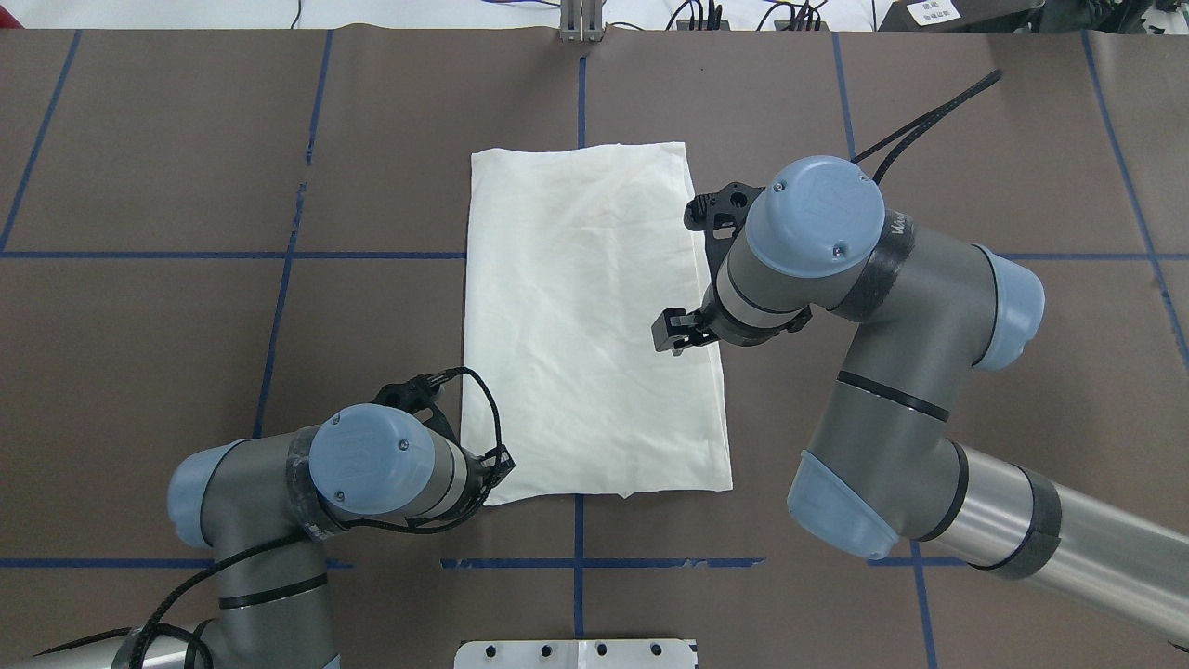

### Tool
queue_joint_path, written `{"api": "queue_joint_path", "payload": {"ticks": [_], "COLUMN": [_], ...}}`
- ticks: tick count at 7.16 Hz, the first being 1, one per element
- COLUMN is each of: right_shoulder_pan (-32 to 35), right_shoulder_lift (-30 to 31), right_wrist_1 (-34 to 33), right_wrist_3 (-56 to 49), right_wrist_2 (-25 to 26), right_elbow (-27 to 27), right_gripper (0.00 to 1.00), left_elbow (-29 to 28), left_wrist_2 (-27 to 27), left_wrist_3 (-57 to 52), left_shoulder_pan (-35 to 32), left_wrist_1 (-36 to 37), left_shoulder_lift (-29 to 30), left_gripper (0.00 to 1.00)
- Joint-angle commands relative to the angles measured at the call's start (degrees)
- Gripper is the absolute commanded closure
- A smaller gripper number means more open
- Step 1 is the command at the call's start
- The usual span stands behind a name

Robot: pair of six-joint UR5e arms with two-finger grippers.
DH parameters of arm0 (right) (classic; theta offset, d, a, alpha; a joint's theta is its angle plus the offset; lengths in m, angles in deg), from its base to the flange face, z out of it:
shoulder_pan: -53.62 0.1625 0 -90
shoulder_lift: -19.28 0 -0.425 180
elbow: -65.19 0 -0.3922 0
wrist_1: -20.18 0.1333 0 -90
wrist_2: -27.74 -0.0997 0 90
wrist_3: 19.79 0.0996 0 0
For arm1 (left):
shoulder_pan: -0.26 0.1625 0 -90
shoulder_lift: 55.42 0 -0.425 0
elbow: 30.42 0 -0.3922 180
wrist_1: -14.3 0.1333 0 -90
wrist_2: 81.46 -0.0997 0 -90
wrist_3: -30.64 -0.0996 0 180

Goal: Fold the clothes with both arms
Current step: 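Release the bundle and raise the right gripper while the left gripper lowers nearby, then move both grippers to the bundle's corners nearest the robot and grasp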

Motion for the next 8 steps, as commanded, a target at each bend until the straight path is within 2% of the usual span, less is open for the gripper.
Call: {"api": "queue_joint_path", "payload": {"ticks": [1, 2, 4, 5, 6, 7, 8], "right_shoulder_pan": [-0.14, -0.49, -5.13, -7.50, -11.18, -13.57, -14.63], "right_shoulder_lift": [0.24, 0.24, 0.15, 0.32, 2.15, 2.69, 2.70], "right_wrist_1": [0.08, 0.09, 0.43, 3.74, 7.08, 8.51, 8.52], "right_wrist_3": [2.23, 5.55, 20.18, 31.40, 38.21, 41.33, 43.71], "right_wrist_2": [0.00, -0.09, 0.52, 2.27, 6.55, 9.55, 10.45], "right_elbow": [0.17, 0.60, 0.69, 0.78, 0.70, 0.09, -0.70], "right_gripper": [0.00, 0.00, 0.00, 0.00, 0.00, 0.00, 0.00], "left_elbow": [0.52, 1.22, 2.02, 2.11, 2.11, 2.11, 2.11], "left_wrist_2": [-0.05, -0.05, 0.04, 0.04, 0.04, 0.04, 0.04], "left_wrist_3": [-1.32, -3.77, -5.37, -5.37, -5.37, -5.98, -6.42], "left_shoulder_pan": [-0.11, -0.20, -0.20, -0.11, -0.11, -0.11, -0.29], "left_wrist_1": [0.07, 1.20, 1.65, 1.65, 1.65, 1.65, 1.65], "left_shoulder_lift": [-0.33, -0.34, -0.16, 0.01, 0.02, 0.02, 0.02], "left_gripper": [1.00, 1.00, 1.00, 1.00, 1.00, 1.00, 1.00]}}
